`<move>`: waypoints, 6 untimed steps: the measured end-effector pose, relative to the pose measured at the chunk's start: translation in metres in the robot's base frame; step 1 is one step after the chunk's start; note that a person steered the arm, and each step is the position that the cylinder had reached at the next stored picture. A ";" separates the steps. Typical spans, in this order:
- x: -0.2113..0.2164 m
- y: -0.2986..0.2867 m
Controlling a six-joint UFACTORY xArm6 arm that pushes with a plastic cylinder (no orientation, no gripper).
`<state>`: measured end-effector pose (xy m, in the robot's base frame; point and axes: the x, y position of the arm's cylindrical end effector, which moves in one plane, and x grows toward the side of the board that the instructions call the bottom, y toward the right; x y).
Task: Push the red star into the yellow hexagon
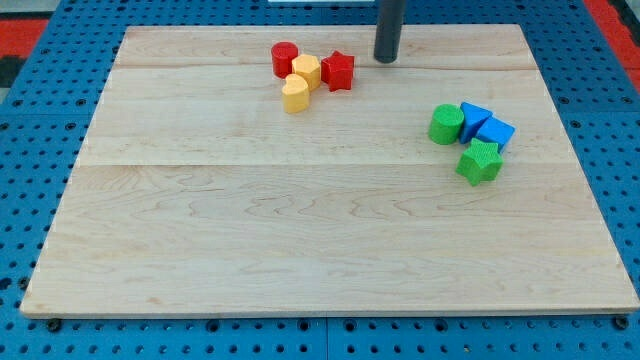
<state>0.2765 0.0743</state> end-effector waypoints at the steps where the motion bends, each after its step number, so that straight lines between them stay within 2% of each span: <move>1: 0.015 -0.002; 3: 0.019 -0.059; 6: 0.015 -0.030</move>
